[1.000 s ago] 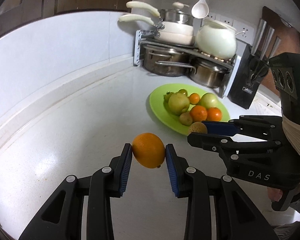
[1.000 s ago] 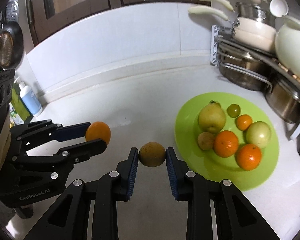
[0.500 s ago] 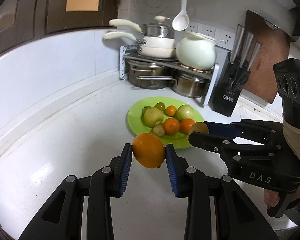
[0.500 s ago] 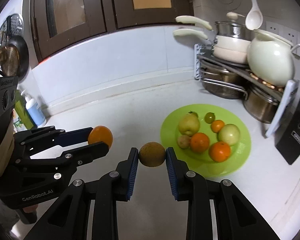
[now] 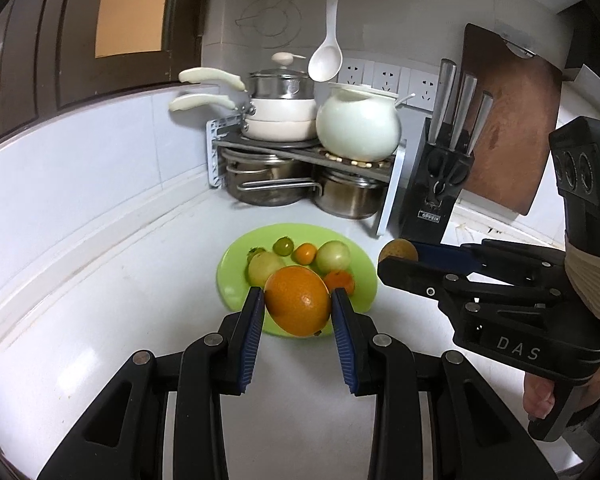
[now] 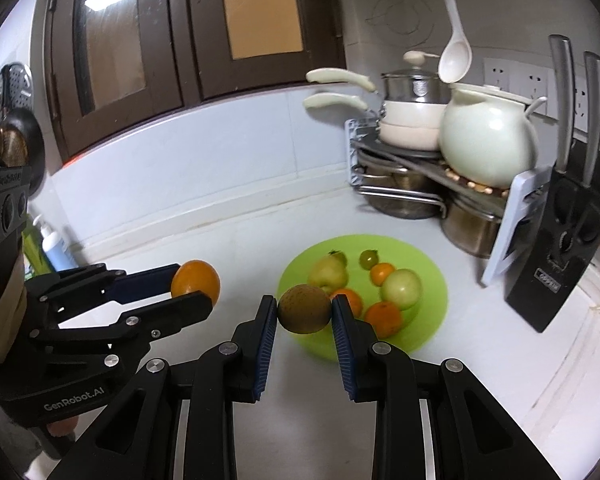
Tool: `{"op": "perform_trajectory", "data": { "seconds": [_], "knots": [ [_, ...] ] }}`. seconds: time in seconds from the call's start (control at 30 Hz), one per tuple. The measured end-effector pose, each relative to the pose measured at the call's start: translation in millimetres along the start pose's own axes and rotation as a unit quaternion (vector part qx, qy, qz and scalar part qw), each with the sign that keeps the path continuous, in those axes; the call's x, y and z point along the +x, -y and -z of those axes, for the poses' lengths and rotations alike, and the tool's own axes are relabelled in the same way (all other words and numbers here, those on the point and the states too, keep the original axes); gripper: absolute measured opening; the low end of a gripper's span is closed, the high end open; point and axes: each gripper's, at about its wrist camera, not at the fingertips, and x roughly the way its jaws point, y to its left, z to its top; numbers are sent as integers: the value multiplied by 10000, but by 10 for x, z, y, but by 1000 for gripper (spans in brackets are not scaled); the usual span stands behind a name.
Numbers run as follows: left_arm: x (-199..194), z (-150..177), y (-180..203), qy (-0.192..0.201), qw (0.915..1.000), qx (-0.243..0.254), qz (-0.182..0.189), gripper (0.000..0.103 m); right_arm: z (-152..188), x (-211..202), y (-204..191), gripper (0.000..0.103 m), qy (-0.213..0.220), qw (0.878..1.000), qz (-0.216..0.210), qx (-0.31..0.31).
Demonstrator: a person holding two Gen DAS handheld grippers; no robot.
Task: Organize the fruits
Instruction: 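Carry orange and kiwi over the green plate and open both tools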
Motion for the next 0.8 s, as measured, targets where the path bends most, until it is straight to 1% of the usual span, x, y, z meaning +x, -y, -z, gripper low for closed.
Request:
{"op": "perform_trajectory", "data": {
  "seconds": [0.23, 0.47, 0.8],
  "knots": [
    [110, -173, 127, 28, 9999, 132, -40, 34, -103, -33, 184, 30, 98, 9999, 124, 45],
    [215, -341, 195, 56, 9999, 137, -4, 34, -212, -15, 304, 30, 164, 9996, 212, -16],
    [522, -509, 216, -92, 9999, 98, -52, 34, -374, 161, 525, 30, 82, 9996, 259, -80]
  ]
}}
